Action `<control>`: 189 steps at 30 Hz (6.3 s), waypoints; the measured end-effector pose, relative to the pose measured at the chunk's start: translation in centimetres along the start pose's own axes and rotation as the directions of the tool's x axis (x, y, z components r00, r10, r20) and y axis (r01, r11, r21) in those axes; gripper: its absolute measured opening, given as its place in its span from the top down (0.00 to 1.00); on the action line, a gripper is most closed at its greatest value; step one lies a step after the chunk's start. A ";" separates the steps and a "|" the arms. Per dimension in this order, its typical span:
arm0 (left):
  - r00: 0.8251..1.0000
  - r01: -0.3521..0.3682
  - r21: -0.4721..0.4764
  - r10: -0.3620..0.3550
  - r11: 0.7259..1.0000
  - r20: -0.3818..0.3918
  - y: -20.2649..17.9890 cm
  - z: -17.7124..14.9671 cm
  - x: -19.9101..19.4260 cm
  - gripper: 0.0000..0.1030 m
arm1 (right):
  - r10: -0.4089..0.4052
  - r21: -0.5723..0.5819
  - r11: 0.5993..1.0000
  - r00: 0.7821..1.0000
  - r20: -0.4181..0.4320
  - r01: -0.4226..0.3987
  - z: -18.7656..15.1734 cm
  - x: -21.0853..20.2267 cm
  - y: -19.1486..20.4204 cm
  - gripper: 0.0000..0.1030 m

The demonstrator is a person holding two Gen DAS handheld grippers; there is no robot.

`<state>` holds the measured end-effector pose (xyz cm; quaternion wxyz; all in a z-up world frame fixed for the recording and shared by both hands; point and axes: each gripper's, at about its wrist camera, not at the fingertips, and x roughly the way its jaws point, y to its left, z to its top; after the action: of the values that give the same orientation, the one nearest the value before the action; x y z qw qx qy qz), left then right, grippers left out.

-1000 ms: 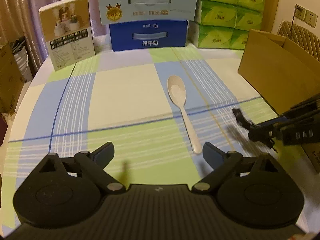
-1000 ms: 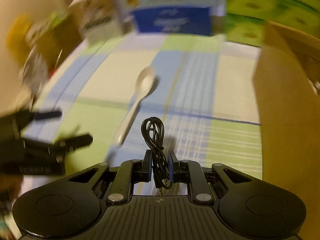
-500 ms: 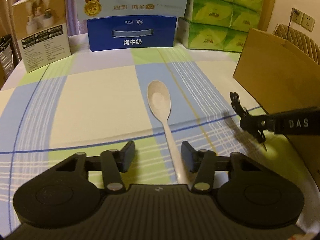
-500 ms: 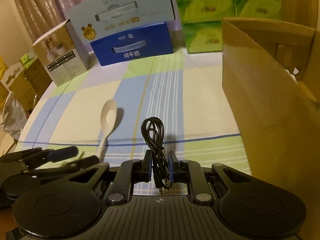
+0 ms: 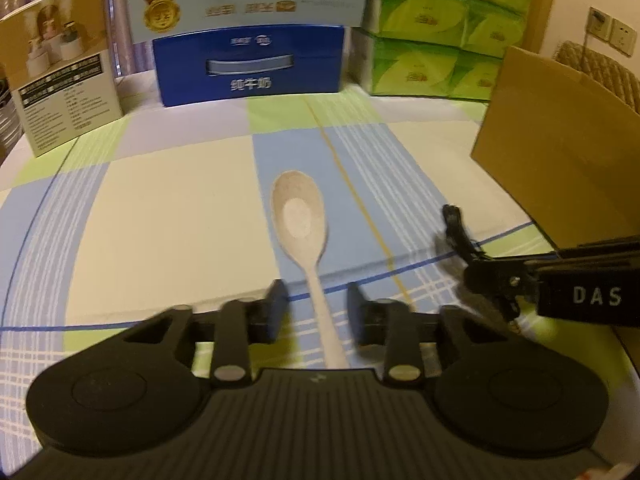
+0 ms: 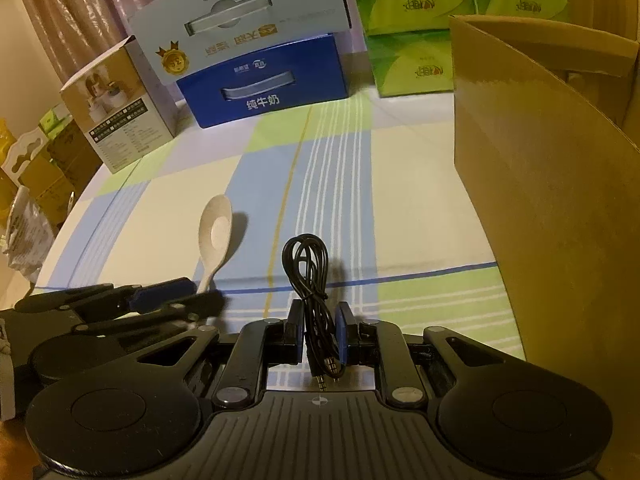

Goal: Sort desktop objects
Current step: 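Grasp the white plastic spoon with the left tool while the right tool holds the cable, then lift and carry the spoon and cable over the cardboard box with both tools, then open both tools to drop the spoon and cable into the box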

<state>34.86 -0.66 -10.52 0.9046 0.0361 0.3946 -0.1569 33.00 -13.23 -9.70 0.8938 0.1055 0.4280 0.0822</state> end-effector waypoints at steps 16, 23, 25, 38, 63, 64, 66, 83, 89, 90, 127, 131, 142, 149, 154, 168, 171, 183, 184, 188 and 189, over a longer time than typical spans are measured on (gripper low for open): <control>0.998 0.024 -0.010 -0.024 1.000 -0.053 0.6 -1.3 -3.6 0.95 | 0.039 0.017 0.999 0.999 0.001 -0.039 -0.4 -0.3 0.4 0.88; 0.998 0.030 0.015 -0.029 0.999 -0.063 -0.7 -1.6 -4.9 0.95 | 0.045 0.022 0.999 0.999 -0.007 -0.045 -0.7 -0.8 0.5 0.88; 0.996 0.040 0.020 -0.038 0.999 -0.084 -1.1 -2.1 -5.0 0.95 | 0.045 0.026 0.999 0.999 -0.016 -0.044 -0.9 -0.8 0.4 0.88; 0.998 0.044 0.035 -0.043 0.998 -0.046 -1.2 -2.8 -3.5 0.69 | 0.040 0.024 0.999 0.999 -0.017 -0.040 -0.7 -0.4 0.6 0.88; 0.999 0.018 -0.017 -0.017 1.000 0.040 -0.5 -2.1 -4.3 0.75 | 0.050 0.035 0.998 0.998 0.028 -0.051 -0.5 -1.4 0.8 0.88; 0.999 0.020 -0.022 -0.019 1.000 0.044 -0.5 -2.0 -4.6 0.75 | 0.053 0.038 0.998 0.998 0.034 -0.054 -0.5 -1.6 0.8 0.88; 0.998 0.025 -0.029 -0.024 0.999 0.050 -0.6 -1.8 -5.3 0.75 | 0.059 0.039 0.997 0.997 0.048 -0.061 -0.4 -2.0 0.9 0.88; 0.998 0.030 -0.011 -0.029 0.999 0.058 -1.9 -2.3 -9.7 0.75 | 0.074 0.059 0.995 0.988 0.134 -0.083 -2.7 -7.6 2.1 0.88; 0.998 0.038 -0.026 -0.036 0.999 0.055 -3.2 -3.4 -11.6 0.75 | 0.068 0.080 0.993 0.986 0.155 -0.081 -4.6 -10.2 2.2 0.88; 0.998 0.043 -0.031 -0.042 0.999 0.054 -3.4 -3.6 -11.9 0.75 | 0.067 0.082 0.993 0.985 0.157 -0.081 -4.9 -10.6 2.2 0.88; 0.976 0.153 0.020 -0.154 0.988 0.156 -15.1 -3.9 -25.2 0.75 | -0.020 0.168 0.985 0.945 0.326 -0.037 -11.0 -30.0 -1.6 0.88; 0.964 0.205 0.048 -0.210 0.978 0.166 -18.4 -3.2 -26.0 0.75 | -0.063 0.193 0.981 0.933 0.354 -0.007 -11.3 -32.9 -3.7 0.88; 0.933 0.308 0.110 -0.323 0.945 0.157 -25.7 -1.3 -26.1 0.75 | -0.185 0.244 0.966 0.899 0.398 0.091 -11.9 -37.9 -9.4 0.88; 0.929 0.331 0.102 -0.343 0.938 0.138 -27.7 0.0 -24.6 0.75 | -0.200 0.245 0.964 0.894 0.400 0.107 -11.4 -38.1 -11.7 0.88; 0.935 0.327 0.085 -0.336 0.941 0.118 -28.2 1.0 -22.6 0.75 | -0.200 0.238 0.965 0.897 0.393 0.111 -10.1 -37.2 -12.9 0.88; 0.939 0.332 0.020 -0.332 0.943 0.085 -28.0 3.5 -17.3 0.75 | -0.197 0.212 0.969 0.916 0.350 0.128 -6.7 -33.1 -15.0 0.88; 0.941 0.331 0.003 -0.330 0.944 0.077 -27.7 3.8 -16.4 0.75 | -0.195 0.197 0.971 0.919 0.342 0.133 -6.0 -32.4 -15.0 0.88; 0.949 0.311 -0.037 -0.307 0.950 0.075 -26.5 5.7 -14.1 0.75 | -0.187 0.094 0.982 0.938 0.291 0.166 -2.6 -29.6 -14.8 0.88; 0.949 0.310 -0.041 -0.307 0.950 0.075 -26.4 5.9 -14.0 0.75 | -0.186 0.087 0.982 0.940 0.286 0.168 -2.4 -29.4 -14.8 0.88; 0.950 0.308 -0.058 -0.304 0.949 0.071 -26.1 6.6 -13.3 0.75 | -0.181 0.066 0.983 0.947 0.267 0.169 -1.5 -28.5 -15.0 0.88; 0.950 0.309 -0.060 -0.305 0.949 0.071 -26.1 6.8 -13.2 0.75 | -0.180 0.060 0.984 0.948 0.262 0.170 -1.2 -28.3 -15.1 0.88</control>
<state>23.07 -23.27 5.26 0.8815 -0.0622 0.3731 -0.2827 15.37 -34.32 6.81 0.9449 0.0936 0.3129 -0.0202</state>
